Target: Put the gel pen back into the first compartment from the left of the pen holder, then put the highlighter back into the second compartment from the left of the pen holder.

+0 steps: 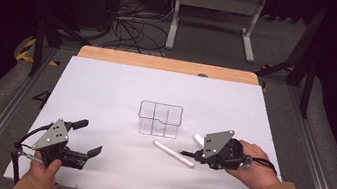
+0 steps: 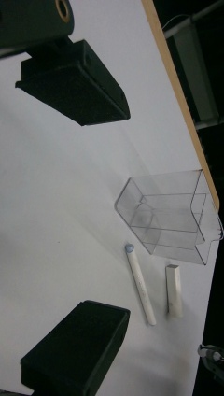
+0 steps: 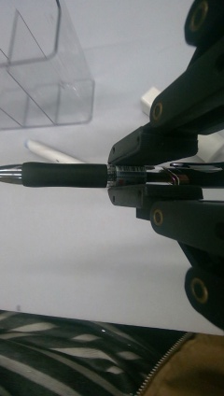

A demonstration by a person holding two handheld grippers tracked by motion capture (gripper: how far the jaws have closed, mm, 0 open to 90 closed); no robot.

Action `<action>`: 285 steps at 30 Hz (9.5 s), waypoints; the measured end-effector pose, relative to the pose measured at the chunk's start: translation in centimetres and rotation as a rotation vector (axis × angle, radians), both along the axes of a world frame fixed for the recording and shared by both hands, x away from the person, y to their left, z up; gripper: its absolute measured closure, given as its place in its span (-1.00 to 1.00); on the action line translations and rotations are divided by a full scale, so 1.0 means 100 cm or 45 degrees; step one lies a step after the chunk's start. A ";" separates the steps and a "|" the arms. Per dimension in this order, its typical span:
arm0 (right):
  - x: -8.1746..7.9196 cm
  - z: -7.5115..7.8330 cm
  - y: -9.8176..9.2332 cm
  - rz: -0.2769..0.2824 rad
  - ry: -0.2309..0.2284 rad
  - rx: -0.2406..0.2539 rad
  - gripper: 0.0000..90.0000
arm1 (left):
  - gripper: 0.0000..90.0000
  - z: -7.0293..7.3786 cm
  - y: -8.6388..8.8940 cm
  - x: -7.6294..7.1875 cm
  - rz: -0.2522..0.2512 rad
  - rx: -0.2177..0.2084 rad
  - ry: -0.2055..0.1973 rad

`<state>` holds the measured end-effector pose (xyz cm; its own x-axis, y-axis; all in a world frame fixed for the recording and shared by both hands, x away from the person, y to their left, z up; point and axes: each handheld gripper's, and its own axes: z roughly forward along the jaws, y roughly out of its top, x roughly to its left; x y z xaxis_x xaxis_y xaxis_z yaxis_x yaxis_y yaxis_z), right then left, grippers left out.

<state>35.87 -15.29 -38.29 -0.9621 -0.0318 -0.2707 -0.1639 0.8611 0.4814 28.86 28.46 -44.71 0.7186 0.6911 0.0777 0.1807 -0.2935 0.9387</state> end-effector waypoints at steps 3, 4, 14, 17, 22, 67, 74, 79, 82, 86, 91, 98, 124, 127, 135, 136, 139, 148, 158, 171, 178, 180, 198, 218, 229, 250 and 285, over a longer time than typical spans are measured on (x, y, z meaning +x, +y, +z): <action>0.000 0.004 0.001 -0.026 -0.008 0.029 0.76 | -0.84 0.000 0.000 0.000 0.000 0.005 -0.005; 0.000 0.006 0.001 -0.028 -0.009 0.049 0.76 | -0.84 0.000 0.000 0.000 0.001 0.003 -0.005; 0.004 0.022 0.006 -0.107 -0.001 0.251 0.76 | -0.84 0.000 -0.001 0.000 -0.002 0.008 -0.007; 0.006 0.027 0.008 -0.126 0.003 0.314 0.76 | -0.84 0.000 -0.001 0.000 -0.003 0.009 -0.006; 0.009 0.033 0.013 -0.156 -0.007 0.388 0.76 | -0.84 0.000 -0.001 0.000 -0.001 0.008 -0.006; 0.057 0.032 0.072 -0.337 0.114 0.919 0.75 | -0.85 0.000 -0.001 -0.001 -0.018 0.011 -0.010; 0.062 0.026 0.084 -0.355 0.100 0.931 0.75 | -0.84 -0.001 -0.001 -0.001 -0.023 0.007 -0.006; 0.066 0.022 0.090 -0.372 0.095 0.950 0.75 | -0.85 -0.001 -0.001 -0.001 -0.024 0.000 -0.005; 0.068 0.020 0.094 -0.373 0.105 0.968 0.75 | -0.84 -0.001 -0.001 -0.001 -0.024 -0.001 -0.004; 0.072 0.015 0.100 -0.381 0.126 0.993 0.75 | -0.85 -0.001 -0.001 -0.001 -0.025 -0.003 -0.004; 0.075 0.012 0.105 -0.386 0.124 1.013 0.75 | -0.85 -0.001 0.000 -0.001 -0.024 -0.007 -0.002; 0.079 0.009 0.114 -0.394 0.105 1.032 0.75 | -0.85 -0.002 0.000 0.000 -0.026 -0.007 -0.004; 0.087 -0.001 0.132 -0.393 0.095 1.019 0.75 | -0.85 -0.002 0.001 -0.001 -0.025 -0.019 0.003; 0.087 -0.002 0.132 -0.402 0.100 1.005 0.75 | -0.85 -0.002 0.001 -0.001 -0.024 -0.020 0.003; 0.088 -0.013 0.128 -0.439 0.134 0.973 0.75 | -0.84 -0.002 0.002 -0.001 -0.023 -0.011 -0.001; 0.088 -0.014 0.128 -0.444 0.136 0.973 0.75 | -0.85 -0.002 0.001 -0.001 -0.023 -0.010 -0.002; 0.088 -0.018 0.129 -0.444 0.143 0.960 0.75 | -0.85 -0.002 0.001 -0.001 -0.024 -0.012 0.000; 0.087 -0.027 0.131 -0.448 0.165 0.925 0.75 | -0.84 -0.002 0.001 -0.001 -0.025 -0.013 0.002; 0.086 -0.030 0.131 -0.456 0.162 0.881 0.75 | -0.85 -0.002 0.001 -0.001 -0.025 -0.014 0.003; 0.084 -0.030 0.127 -0.475 0.136 0.858 0.54 | -0.85 -0.002 0.001 -0.001 -0.025 -0.014 0.003; 0.077 -0.014 0.112 -0.507 0.099 0.903 -0.13 | -0.85 -0.002 0.001 -0.001 -0.024 -0.014 0.000; 0.073 -0.007 0.108 -0.506 0.077 0.906 -0.29 | -0.85 -0.002 0.001 -0.001 -0.023 -0.009 -0.005; 0.040 0.023 0.076 -0.469 0.048 0.889 -0.63 | -0.85 -0.002 0.000 -0.001 -0.020 -0.011 -0.004; 0.029 0.021 0.068 -0.459 0.070 0.812 -0.65 | -0.85 -0.001 0.000 -0.002 -0.017 -0.008 -0.006; 0.019 0.016 0.079 -0.442 0.056 0.574 -0.81 | -0.85 -0.002 0.000 -0.001 -0.020 -0.015 -0.003; 0.010 -0.010 0.090 -0.519 0.143 0.195 -0.23 | -0.85 -0.002 0.000 -0.001 -0.020 -0.015 -0.001; 0.037 -0.064 0.107 -0.622 0.226 -0.336 0.49 | -0.84 -0.002 0.000 0.000 -0.021 -0.008 0.005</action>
<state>39.62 -4.58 -44.67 -0.9120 0.3830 -0.1469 0.3465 0.9109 0.2240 28.83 28.48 -44.95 0.7303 0.6795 0.0704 0.1795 -0.2904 0.9399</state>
